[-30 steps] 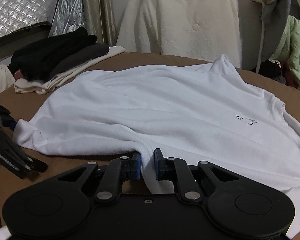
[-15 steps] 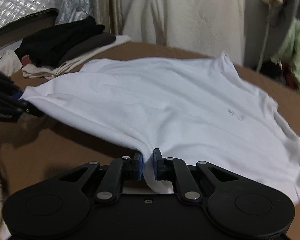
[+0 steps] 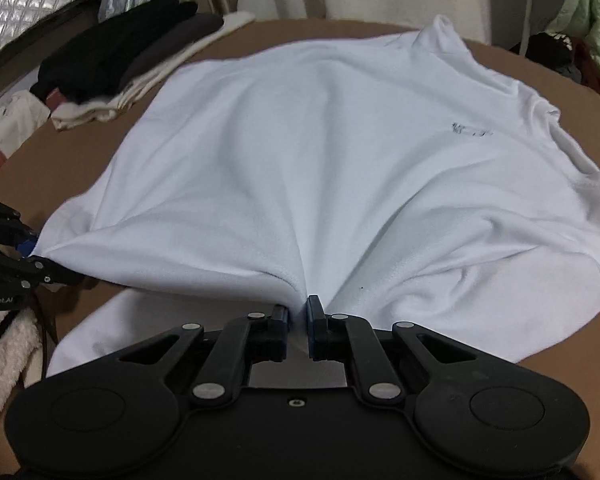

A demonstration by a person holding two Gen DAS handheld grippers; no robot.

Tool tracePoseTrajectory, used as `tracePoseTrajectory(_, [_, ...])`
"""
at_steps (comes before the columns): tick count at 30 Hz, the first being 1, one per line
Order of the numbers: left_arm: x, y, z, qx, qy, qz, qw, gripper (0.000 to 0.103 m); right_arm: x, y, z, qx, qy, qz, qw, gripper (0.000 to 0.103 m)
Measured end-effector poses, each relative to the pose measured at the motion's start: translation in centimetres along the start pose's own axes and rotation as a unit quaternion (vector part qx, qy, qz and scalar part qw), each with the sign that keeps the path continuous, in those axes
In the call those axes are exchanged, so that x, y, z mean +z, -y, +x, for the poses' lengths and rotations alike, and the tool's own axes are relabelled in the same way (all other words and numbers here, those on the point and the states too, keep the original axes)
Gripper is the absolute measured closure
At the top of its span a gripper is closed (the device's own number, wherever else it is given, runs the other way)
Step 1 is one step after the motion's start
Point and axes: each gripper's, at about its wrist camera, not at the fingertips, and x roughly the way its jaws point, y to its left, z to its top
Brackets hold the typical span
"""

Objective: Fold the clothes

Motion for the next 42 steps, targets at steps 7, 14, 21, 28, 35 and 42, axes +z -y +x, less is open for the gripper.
tracePoseTrajectory(7, [-0.1,1.2,1.3,0.013,-0.025,0.024,0.9993,0.085,-0.2,-0.2,0.4,-0.003,-0.019,-0.017,1.000,0.091])
tracePoseTrajectory(14, [-0.1,1.0,-0.6,-0.030,-0.005,-0.001,0.9995,0.063,0.3,1.9,-1.4,0.076,0.006,0.059,0.995,0.063])
tracePoseTrajectory(21, [0.6,-2.2,-5.6,-0.069,0.070,-0.083,0.9917,0.051,0.6,4.0,-3.2,0.095,0.048,0.115,0.988,0.057])
tracePoseTrajectory(28, [4.5,-4.8,-5.7,0.002,0.093,-0.114,0.9891,0.043,1.2,4.8,-3.0,0.066,0.047,0.129,0.988,0.057])
tracePoseTrajectory(35, [10.1,-9.2,-1.1,0.043,0.077,-0.175,0.9805,0.038,5.2,11.0,-7.8,0.029,0.079,0.108,0.991,0.045])
tracePoseTrajectory(42, [12.6,-15.3,4.9,0.091,0.061,-0.272,0.9561,0.037,7.7,23.1,-7.3,-0.026,0.086,0.183,0.979,0.044])
